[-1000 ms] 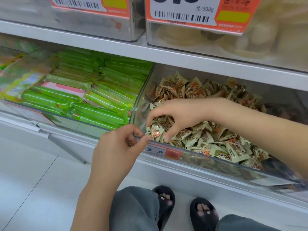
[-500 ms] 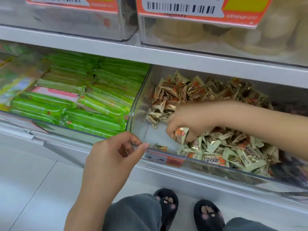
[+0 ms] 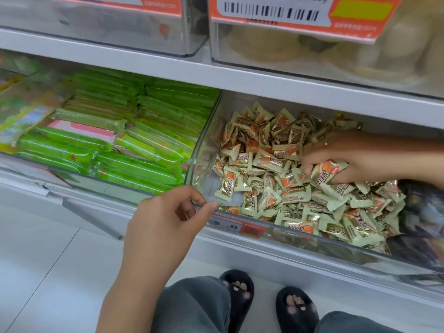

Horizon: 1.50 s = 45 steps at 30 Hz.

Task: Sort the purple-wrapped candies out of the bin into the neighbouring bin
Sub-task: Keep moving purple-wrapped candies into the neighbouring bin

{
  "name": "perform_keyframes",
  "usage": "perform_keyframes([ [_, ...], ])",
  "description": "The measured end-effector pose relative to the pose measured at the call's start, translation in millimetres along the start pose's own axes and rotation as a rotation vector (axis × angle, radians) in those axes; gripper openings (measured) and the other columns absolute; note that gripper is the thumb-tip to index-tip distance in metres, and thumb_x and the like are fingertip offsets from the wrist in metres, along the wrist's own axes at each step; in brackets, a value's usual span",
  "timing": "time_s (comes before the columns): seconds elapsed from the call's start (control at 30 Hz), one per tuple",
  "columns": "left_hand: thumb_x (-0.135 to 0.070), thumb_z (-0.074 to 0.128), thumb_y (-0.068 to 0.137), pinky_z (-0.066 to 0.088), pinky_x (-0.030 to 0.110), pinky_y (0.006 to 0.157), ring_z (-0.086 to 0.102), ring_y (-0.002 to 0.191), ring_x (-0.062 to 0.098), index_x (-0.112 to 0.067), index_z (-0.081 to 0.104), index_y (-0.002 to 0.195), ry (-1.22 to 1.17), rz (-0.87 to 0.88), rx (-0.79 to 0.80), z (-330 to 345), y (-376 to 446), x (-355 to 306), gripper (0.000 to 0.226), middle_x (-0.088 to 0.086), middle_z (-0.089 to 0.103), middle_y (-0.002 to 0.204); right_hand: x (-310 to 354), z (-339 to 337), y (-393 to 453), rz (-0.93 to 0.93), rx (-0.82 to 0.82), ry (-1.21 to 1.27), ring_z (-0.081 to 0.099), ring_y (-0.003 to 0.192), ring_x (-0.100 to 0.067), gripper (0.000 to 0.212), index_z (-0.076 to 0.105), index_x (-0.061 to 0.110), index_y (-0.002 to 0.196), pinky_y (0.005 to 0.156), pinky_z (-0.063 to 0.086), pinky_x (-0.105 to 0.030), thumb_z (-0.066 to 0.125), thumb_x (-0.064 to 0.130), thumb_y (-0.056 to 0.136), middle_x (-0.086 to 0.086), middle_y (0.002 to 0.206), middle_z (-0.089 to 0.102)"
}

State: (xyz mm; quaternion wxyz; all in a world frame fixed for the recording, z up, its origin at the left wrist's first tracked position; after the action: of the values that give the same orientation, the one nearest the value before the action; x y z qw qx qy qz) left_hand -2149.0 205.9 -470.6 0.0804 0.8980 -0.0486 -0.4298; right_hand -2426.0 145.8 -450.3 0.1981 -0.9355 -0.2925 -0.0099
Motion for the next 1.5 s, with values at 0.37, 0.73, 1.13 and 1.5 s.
perform_keyframes([
  [0.37, -0.051, 0.071, 0.071, 0.044, 0.033, 0.049, 0.049, 0.051, 0.007, -0.038, 0.059, 0.073, -0.026, -0.039, -0.007, 3.1, -0.6, 2.5, 0.018, -0.015, 0.055, 0.055, 8.3, -0.6, -34.3, 0.051, 0.007, 0.342, 0.044, 0.123, 0.005, 0.048, 0.049, 0.055, 0.117, 0.106, 0.037, -0.027, 0.069, 0.051, 0.073, 0.032, 0.130, 0.046],
  [0.73, -0.050, 0.068, 0.069, 0.044, 0.032, 0.048, 0.053, 0.053, 0.008, -0.033, 0.056, 0.059, -0.010, -0.051, -0.048, 2.9, 0.4, -0.4, 0.023, -0.014, 0.056, 0.055, -1.0, -23.5, 61.6, 0.128, -0.282, 0.333, 0.027, 0.135, -0.008, 0.099, 0.021, 0.043, 0.147, 0.106, 0.019, -0.028, 0.077, 0.056, 0.066, 0.009, 0.155, 0.024],
  [1.13, -0.053, 0.068, 0.071, 0.046, 0.034, 0.048, 0.053, 0.052, 0.008, -0.040, 0.058, 0.073, 0.002, -0.029, -0.019, 1.9, 1.2, 1.7, 0.016, -0.016, 0.057, 0.056, 20.8, -3.3, 90.4, 0.191, -0.263, -0.002, 0.053, 0.116, -0.024, 0.063, 0.054, 0.021, 0.131, 0.097, 0.044, -0.037, 0.067, 0.055, 0.079, -0.003, 0.133, 0.055],
  [1.5, -0.051, 0.066, 0.073, 0.044, 0.030, 0.048, 0.053, 0.054, 0.008, -0.037, 0.058, 0.075, 0.008, -0.040, 0.008, 2.9, 0.9, -0.2, 0.017, -0.017, 0.057, 0.058, 57.8, 0.4, 10.5, 0.042, 0.152, 0.206, 0.036, 0.129, 0.005, 0.054, 0.044, 0.052, 0.131, 0.113, 0.028, -0.027, 0.051, 0.067, 0.080, 0.027, 0.144, 0.037],
])
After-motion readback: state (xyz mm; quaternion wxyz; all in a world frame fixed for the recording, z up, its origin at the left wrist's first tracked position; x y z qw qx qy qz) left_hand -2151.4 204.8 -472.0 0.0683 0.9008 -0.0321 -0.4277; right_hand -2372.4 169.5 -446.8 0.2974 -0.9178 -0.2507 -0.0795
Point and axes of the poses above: each hand's wrist, its own y-axis towards the middle knuckle, its own z-axis out of the palm, x = y × z, the point moved 6 cm from there along y, towards the middle knuckle
